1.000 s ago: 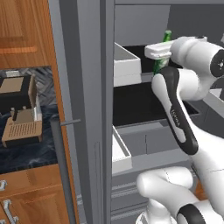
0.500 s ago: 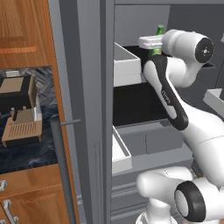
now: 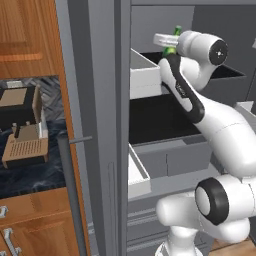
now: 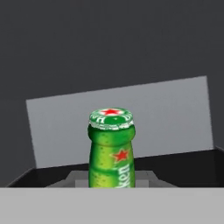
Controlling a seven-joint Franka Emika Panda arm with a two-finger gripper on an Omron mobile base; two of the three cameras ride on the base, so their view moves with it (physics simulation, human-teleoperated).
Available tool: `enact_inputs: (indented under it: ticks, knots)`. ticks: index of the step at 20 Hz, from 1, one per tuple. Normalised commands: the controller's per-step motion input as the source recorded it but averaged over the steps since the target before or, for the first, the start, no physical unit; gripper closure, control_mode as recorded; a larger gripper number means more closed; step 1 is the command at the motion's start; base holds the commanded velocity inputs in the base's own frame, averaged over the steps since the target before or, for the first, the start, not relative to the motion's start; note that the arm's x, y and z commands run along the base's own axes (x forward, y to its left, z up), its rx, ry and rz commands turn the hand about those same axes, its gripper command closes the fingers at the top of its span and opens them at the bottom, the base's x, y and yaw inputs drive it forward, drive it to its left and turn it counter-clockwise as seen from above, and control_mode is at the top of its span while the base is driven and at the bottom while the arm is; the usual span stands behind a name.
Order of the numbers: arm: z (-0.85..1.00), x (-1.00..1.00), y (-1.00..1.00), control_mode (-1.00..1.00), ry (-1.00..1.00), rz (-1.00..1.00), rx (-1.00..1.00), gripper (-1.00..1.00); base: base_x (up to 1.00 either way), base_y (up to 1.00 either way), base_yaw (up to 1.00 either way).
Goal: Place the beers on the top shelf of the fridge to keep them out of children's reach, and place the tangerine on lower shelves for easy access.
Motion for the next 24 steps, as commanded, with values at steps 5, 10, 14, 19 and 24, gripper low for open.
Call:
enact_inputs:
  ticks: [5,10,14,19,24]
  knots:
    - [0.0,0.58,0.0,-1.0,0.03,0.0,0.01,1.0,0.0,0.0,0.0]
    - [0.0,0.44,0.0,-1.0,0.01,0.0,-0.01,1.0,0.0,0.0,0.0]
    - [-0.03,0.4,0.0,-1.0,0.01,0.0,-0.03,1.0,0.0,0.0,0.0]
    - [-0.1,0.34,0.0,-1.0,0.0,0.0,-0.07,1.0,0.0,0.0,0.0]
    - [-0.19,0.33,0.0,-1.0,0.01,0.0,-0.08,1.0,0.0,0.0,0.0]
